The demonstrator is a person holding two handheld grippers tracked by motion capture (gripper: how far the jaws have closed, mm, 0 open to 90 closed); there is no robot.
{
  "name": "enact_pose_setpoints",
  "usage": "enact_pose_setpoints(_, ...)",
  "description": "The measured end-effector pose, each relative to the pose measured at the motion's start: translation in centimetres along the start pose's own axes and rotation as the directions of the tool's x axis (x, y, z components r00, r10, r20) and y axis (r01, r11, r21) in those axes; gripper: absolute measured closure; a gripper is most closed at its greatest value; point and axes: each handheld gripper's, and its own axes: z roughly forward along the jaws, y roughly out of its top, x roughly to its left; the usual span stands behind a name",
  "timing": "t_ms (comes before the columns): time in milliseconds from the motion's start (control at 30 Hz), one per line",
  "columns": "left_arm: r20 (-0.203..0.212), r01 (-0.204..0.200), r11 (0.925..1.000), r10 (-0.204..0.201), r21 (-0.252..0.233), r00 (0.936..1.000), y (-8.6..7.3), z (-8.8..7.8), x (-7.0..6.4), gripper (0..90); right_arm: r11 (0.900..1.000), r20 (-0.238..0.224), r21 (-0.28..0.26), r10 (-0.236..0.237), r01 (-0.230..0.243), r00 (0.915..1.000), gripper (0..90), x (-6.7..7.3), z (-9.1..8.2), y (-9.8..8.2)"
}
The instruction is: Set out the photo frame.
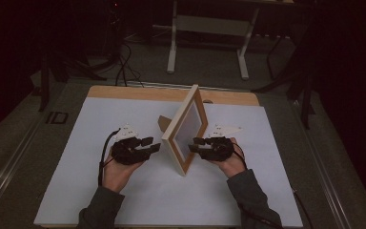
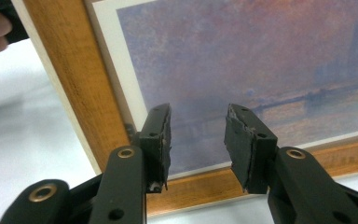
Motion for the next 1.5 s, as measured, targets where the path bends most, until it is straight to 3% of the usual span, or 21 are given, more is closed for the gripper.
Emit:
enact_pose_setpoints(200,0.026,-0.02,0.9997,0.02,0.011,0.9995,-0.5,-0.2,-0.9,53.4,1.0,0.003,0.001,0.002,-0.002,1.0,59.8,-0.1,0.0,-0.1)
enact_pose_setpoints(433,0.047,-0.031,0.9995,0.031,0.005,0.9984,-0.3,0.1,-2.3,41.2,1.0,0.009,-0.003,0.005,-0.005,0.9999,59.2,-0.2,-0.1,0.0)
enact_pose_setpoints(633,0.015,-0.043,0.9991,0.043,-0.007,0.999,0.6,0.7,-3.7,37.5,1.0,0.014,-0.002,0.006,-0.006,0.9999,59.3,-0.4,-0.2,0.0)
enact_pose_setpoints(833,0.01,-0.021,0.9993,0.021,-0.032,0.9997,1.3,1.5,-4.4,44.5,1.0,0.018,-0.006,0.011,-0.011,0.9998,59.2,-0.5,-0.4,-0.1)
enact_pose_setpoints(1133,-0.045,0.001,0.9991,-0.003,-0.042,0.999,1.6,2.7,-5.4,56.9,1.0,0.029,-0.006,0.016,-0.016,0.9994,59.3,-0.9,-0.7,-0.3)
enact_pose_setpoints(1200,-0.073,0.002,0.999,-0.005,-0.045,0.9973,1.7,2.9,-5.6,59.6,1.0,0.031,-0.005,0.017,-0.017,0.9994,59.4,-1.0,-0.8,-0.3)
enact_pose_setpoints(1500,-0.081,0.015,0.9991,-0.018,-0.039,0.9965,1.6,3.0,-5.5,65.5,1.0,0.031,-0.004,0.017,-0.017,0.9994,59.4,-0.9,-0.7,-0.4)
